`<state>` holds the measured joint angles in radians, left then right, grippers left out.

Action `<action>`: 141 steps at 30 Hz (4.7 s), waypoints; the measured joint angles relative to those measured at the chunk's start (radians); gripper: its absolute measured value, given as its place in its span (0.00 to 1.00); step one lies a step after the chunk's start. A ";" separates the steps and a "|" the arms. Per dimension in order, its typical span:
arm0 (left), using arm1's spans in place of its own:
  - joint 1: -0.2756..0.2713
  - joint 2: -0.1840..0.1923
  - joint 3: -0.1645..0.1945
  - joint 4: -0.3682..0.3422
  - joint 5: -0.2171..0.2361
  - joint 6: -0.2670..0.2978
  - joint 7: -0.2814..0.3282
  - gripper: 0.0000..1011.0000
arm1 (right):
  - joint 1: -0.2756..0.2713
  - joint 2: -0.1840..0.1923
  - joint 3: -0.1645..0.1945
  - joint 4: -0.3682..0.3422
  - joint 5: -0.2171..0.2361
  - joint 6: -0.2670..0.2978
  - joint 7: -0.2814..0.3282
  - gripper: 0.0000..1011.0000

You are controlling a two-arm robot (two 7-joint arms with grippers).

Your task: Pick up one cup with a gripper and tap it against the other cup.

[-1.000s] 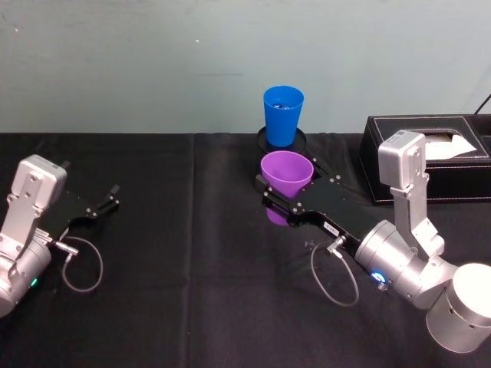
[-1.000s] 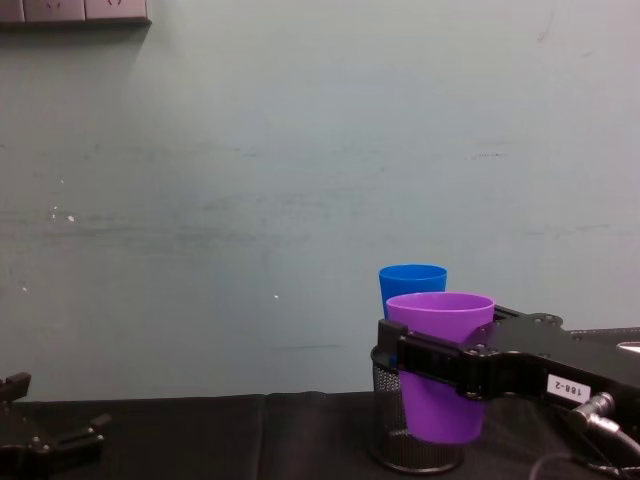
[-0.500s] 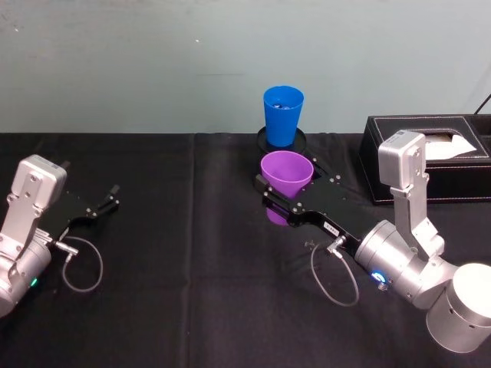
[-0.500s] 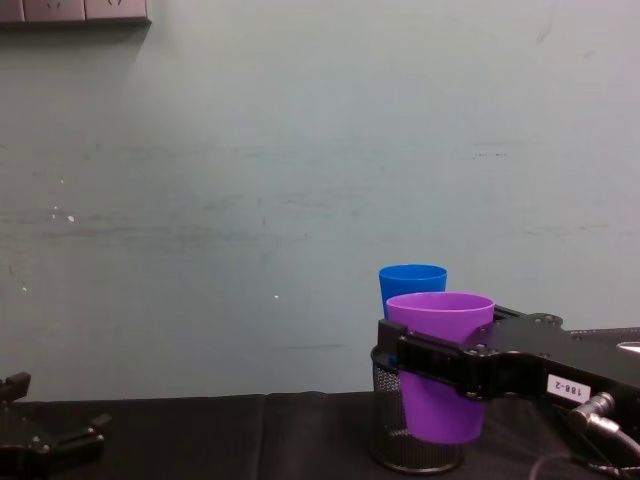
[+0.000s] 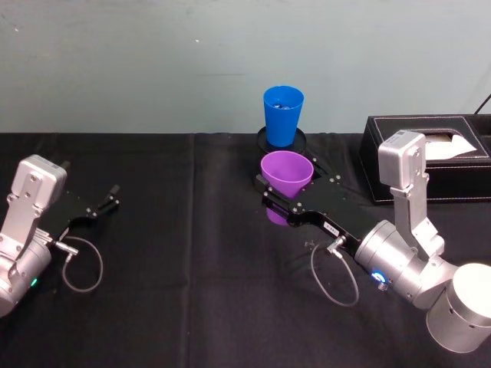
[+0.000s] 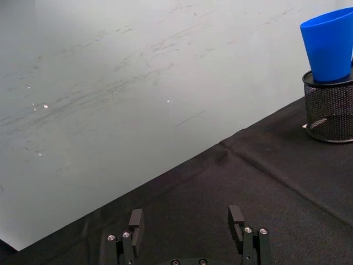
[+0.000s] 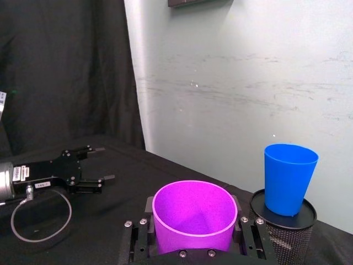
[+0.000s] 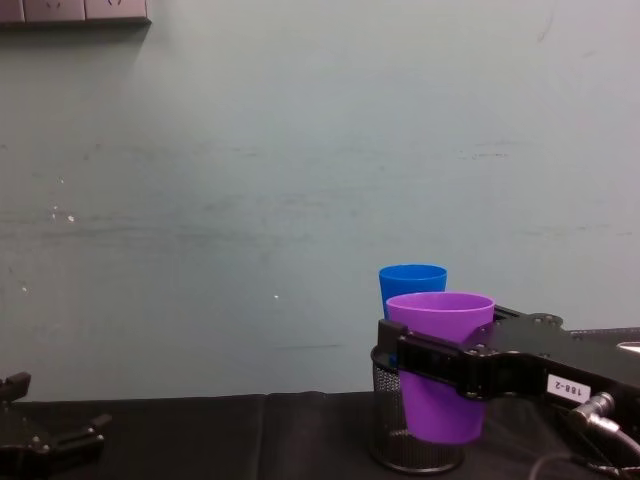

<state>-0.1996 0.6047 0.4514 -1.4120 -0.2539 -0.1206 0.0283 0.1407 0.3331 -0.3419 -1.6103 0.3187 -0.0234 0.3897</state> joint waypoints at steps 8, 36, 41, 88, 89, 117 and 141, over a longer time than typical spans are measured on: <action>0.000 0.000 0.000 0.000 0.000 0.000 0.000 0.99 | 0.000 0.000 0.000 0.000 0.000 0.000 0.000 0.74; 0.000 0.000 0.000 0.000 0.000 0.000 0.000 0.99 | 0.108 -0.064 -0.003 0.177 -0.028 -0.044 -0.033 0.74; 0.000 0.000 0.000 0.000 0.000 0.000 0.000 0.99 | 0.156 -0.091 -0.008 0.249 -0.037 -0.045 -0.035 0.74; 0.000 0.000 0.000 0.000 0.000 0.000 0.000 0.99 | 0.356 -0.216 0.032 0.541 -0.081 -0.132 -0.050 0.74; 0.000 0.000 0.000 0.000 0.000 0.000 0.000 0.99 | 0.359 -0.217 0.033 0.545 -0.081 -0.132 -0.050 0.74; 0.000 0.000 0.000 0.000 0.000 0.000 0.000 0.99 | 0.380 -0.226 0.038 0.569 -0.088 -0.133 -0.055 0.74; 0.000 0.000 0.000 0.000 0.000 0.000 0.000 0.99 | 0.379 -0.225 0.038 0.567 -0.087 -0.133 -0.054 0.74</action>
<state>-0.1995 0.6047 0.4514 -1.4120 -0.2539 -0.1205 0.0283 0.5198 0.1077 -0.3044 -1.0429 0.2317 -0.1563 0.3356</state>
